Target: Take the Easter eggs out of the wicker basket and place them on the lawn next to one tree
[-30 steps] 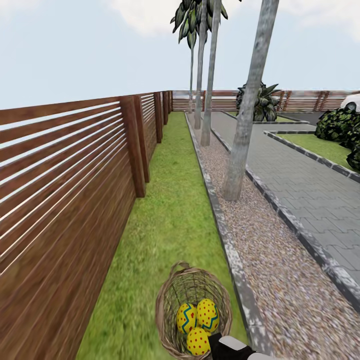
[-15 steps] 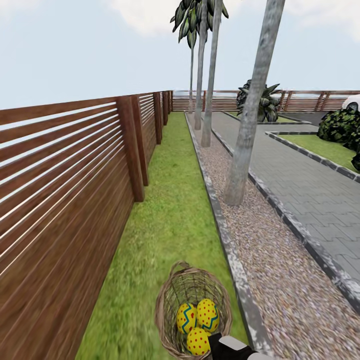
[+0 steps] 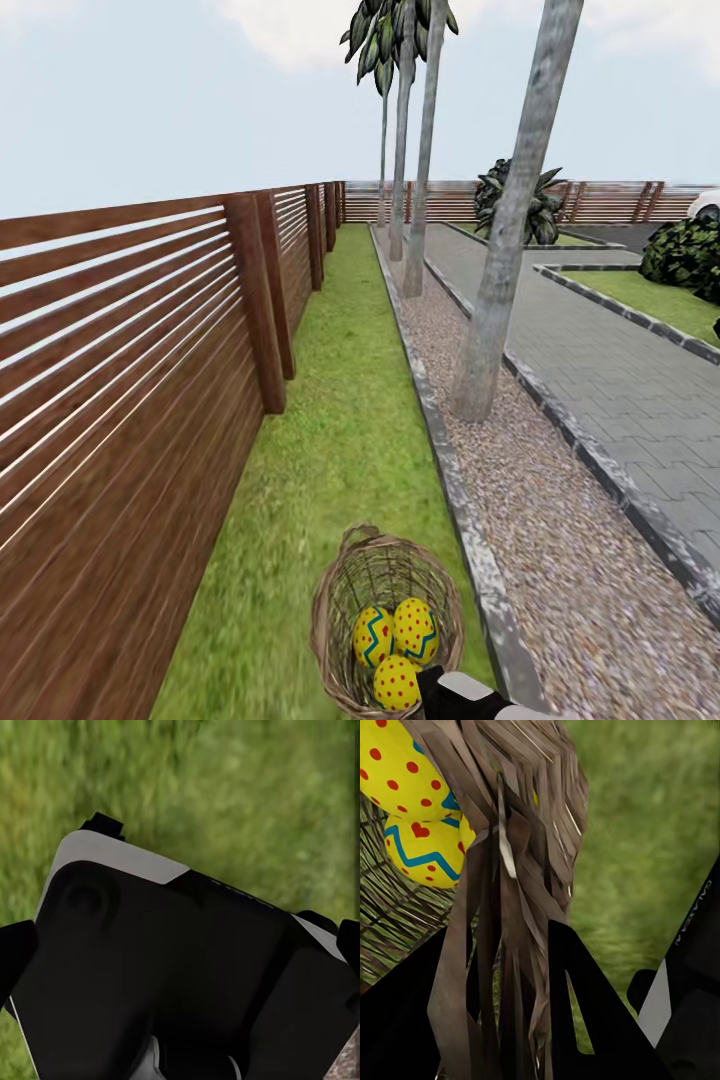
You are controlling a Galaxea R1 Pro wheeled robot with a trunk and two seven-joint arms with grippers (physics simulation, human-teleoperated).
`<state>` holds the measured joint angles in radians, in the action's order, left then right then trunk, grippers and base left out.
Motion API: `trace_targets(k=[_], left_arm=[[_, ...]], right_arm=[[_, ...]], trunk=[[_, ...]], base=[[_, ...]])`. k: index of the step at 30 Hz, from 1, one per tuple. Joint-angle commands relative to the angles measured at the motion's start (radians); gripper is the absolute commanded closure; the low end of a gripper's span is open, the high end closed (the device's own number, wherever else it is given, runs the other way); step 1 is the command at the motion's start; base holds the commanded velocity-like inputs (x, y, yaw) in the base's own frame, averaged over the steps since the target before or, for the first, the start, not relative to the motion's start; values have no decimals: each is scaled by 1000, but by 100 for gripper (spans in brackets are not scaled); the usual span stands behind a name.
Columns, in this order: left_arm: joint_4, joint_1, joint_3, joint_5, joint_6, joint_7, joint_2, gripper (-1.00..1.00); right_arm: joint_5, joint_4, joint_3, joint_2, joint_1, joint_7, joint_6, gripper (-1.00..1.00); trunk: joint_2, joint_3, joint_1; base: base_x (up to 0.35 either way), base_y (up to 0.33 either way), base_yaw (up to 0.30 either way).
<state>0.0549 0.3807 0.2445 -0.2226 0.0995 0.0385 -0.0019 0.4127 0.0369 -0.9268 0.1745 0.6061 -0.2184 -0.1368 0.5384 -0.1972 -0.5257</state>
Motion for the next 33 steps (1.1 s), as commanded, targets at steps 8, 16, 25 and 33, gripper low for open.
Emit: trace_targets(k=[8,16,25,33], left_arm=[[2,1,1,-11,2,3,0,-100],[2,1,1,-11,2,3,0,-100],[2,1,1,-11,2,3,3,-100],[2,1,1,-11,2,3,3,-100]], right_arm=[[5,1,3,0,1,-1,-5,100],[5,1,3,0,1,-1,-5,100],[5,1,3,0,1,-1,-5,100],[5,1,3,0,1,-1,-5,100]], trunk=[[2,-2,-1],[2,-2,-1],[2,-2,-1],[2,-2,-1]], base=[[325,0,0],[325,0,0],[325,0,0],[325,0,0]])
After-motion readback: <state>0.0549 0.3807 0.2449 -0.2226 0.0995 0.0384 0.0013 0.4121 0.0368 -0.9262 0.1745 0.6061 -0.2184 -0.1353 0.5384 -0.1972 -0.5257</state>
